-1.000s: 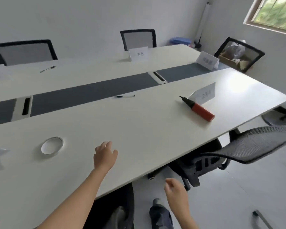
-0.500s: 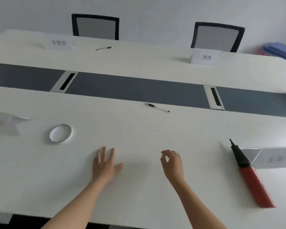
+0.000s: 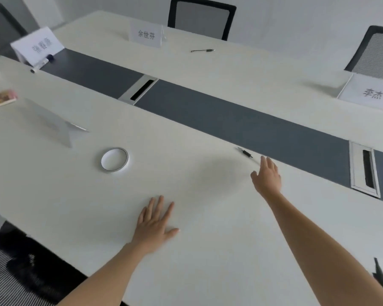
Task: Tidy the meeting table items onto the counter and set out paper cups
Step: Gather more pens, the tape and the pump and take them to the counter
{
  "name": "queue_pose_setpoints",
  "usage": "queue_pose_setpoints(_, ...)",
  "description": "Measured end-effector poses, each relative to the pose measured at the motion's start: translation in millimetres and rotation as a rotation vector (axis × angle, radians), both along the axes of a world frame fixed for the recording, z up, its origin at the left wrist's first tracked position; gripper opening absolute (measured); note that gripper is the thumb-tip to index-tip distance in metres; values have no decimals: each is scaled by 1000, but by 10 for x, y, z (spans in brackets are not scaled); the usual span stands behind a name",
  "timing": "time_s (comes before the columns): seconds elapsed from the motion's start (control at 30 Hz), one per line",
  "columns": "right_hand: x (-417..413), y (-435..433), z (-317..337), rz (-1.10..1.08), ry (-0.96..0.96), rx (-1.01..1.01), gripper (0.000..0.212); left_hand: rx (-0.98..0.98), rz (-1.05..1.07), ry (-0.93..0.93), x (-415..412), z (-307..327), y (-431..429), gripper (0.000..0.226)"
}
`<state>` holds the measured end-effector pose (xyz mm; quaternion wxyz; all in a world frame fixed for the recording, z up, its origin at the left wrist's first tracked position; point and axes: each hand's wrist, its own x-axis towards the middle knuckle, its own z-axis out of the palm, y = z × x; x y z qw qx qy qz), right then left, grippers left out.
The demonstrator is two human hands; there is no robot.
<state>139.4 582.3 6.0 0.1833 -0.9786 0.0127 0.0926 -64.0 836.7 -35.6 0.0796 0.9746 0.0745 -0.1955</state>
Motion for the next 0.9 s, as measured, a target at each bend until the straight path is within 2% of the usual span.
queue_pose_setpoints(0.07,126,-15,-75,38,51,-50,57,43,55,89,-5,-13,36,77)
queue_pose_setpoints(0.1,171,-10,-109,45,71,-73,56,56,67,114,7,-57,49,73)
queue_pose_setpoints(0.23,242,59,-224,14,26,-193,34,41,31,60,12,-71,46,74)
queue_pose_setpoints(0.37,131,119,-294,16,-40,-221,34,52,41,90,9,-48,28,77)
queue_pose_setpoints(0.47,-45,219,-284,16,-32,-171,34,-83,0,118,5,57,18,93)
queue_pose_setpoints(0.57,-340,398,-246,-1,-16,-83,34,-211,12,188,62,216,70,77)
queue_pose_setpoints(0.67,-742,658,-221,-19,-14,60,30,-479,140,196,13,441,241,65)
queue_pose_setpoints(0.73,-1044,889,-179,-23,-24,157,25,-604,266,89,-156,639,438,51)
queue_pose_setpoints(0.8,-1368,1156,-103,-12,-43,251,22,-580,311,-45,-415,849,698,36)
queue_pose_setpoints(0.9,-1899,1618,63,41,-91,366,20,-546,394,-181,-873,1156,1143,30)
